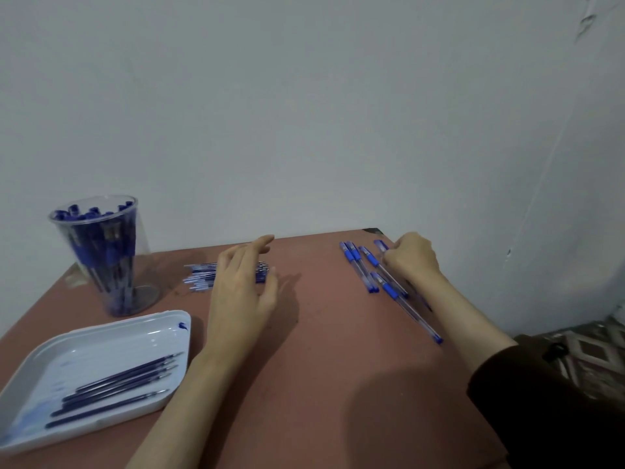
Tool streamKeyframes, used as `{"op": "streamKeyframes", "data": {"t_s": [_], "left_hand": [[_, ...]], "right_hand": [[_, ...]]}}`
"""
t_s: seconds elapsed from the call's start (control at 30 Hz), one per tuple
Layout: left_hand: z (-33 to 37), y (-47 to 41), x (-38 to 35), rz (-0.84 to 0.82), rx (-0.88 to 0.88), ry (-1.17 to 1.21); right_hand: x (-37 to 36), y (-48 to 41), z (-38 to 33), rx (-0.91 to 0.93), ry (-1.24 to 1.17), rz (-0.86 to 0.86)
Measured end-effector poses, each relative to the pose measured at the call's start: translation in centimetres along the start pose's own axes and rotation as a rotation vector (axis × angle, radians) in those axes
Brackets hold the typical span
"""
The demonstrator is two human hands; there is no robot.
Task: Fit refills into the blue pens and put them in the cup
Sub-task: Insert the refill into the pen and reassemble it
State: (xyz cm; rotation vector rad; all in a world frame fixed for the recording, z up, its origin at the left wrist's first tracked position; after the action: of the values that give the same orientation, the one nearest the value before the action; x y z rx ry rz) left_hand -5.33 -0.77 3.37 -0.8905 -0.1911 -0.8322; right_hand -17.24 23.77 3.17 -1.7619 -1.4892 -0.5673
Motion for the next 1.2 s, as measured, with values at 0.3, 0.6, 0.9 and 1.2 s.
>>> {"op": "streamKeyframes", "data": {"t_s": [0.3, 0.6, 0.9, 1.2], "left_hand": [[-2.4, -1.5, 3.0, -0.019, 0.169, 0.036], [-4.5, -2.5, 4.6, -0.1, 0.331, 0.096], [-5.1, -2.6, 4.1, -0.198, 0.36, 0.173], [-4.8, -2.8, 4.2, -0.237, 0.232, 0.03]], "right_hand": [[-6.1, 5.3, -13.3, 0.635, -0.271, -0.212], [-9.2, 7.5, -15.0, 0.82, -0.051, -0.105], [-9.2, 7.6, -14.6, 0.817, 0.019, -0.111], [-9.5, 7.6, -14.5, 0.839, 0.066, -0.124]]}}
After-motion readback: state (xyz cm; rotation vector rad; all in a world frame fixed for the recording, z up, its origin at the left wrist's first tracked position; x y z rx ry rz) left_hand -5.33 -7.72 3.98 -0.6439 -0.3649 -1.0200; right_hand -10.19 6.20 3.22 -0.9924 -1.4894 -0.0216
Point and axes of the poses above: each hand's wrist, its own y-axis away from the middle knuckle, its own x-axis out of the back of the hand, z = x × y, the point moved 5 cm from there along -y, towards the middle knuckle, and after that the axes turned 13 degrees about x, right-handed, at the moved point
